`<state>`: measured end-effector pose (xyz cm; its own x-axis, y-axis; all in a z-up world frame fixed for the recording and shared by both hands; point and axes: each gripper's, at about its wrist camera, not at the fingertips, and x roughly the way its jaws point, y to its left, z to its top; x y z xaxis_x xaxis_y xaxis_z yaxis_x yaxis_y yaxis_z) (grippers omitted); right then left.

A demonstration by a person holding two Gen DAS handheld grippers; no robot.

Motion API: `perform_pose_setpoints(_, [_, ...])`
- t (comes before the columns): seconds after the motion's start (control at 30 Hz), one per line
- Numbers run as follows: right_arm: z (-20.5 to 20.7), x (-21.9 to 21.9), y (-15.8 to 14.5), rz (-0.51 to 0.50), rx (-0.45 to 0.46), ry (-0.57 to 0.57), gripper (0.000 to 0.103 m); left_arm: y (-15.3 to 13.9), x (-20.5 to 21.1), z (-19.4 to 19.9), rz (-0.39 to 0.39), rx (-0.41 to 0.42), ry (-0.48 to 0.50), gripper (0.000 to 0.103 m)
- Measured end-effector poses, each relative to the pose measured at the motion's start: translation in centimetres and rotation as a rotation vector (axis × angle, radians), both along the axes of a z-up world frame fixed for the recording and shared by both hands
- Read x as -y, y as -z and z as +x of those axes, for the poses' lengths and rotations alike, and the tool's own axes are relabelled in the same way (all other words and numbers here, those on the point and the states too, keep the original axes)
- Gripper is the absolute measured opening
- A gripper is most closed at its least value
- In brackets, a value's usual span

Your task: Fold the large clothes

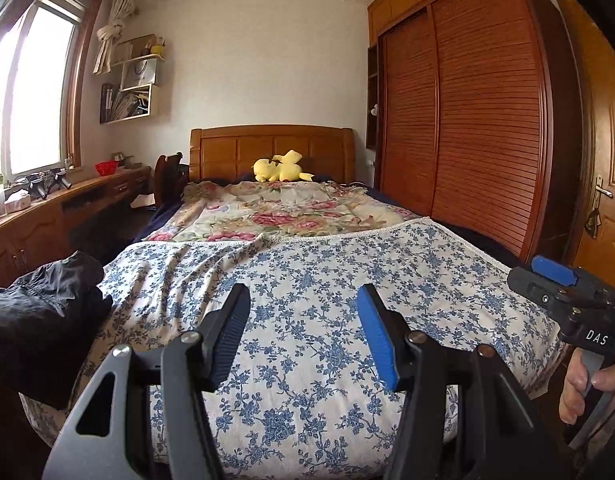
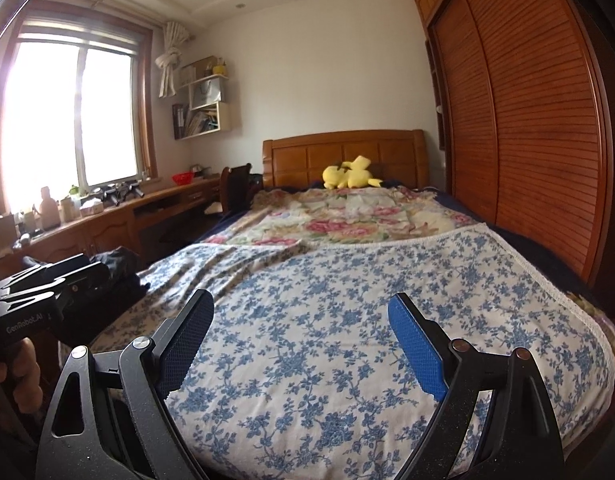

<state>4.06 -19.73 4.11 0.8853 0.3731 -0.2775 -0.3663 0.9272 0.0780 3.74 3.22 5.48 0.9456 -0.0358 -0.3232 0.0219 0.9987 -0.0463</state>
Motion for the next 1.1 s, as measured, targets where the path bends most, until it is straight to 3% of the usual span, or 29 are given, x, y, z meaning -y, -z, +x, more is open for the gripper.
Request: perform_pose_setpoints(1.1, [0.4, 0.4, 0.8, -0.018, -0.008, 0.018, 0.091, 1.2, 0.0, 0.2, -0.003, -0.02, -0.013, 0.055])
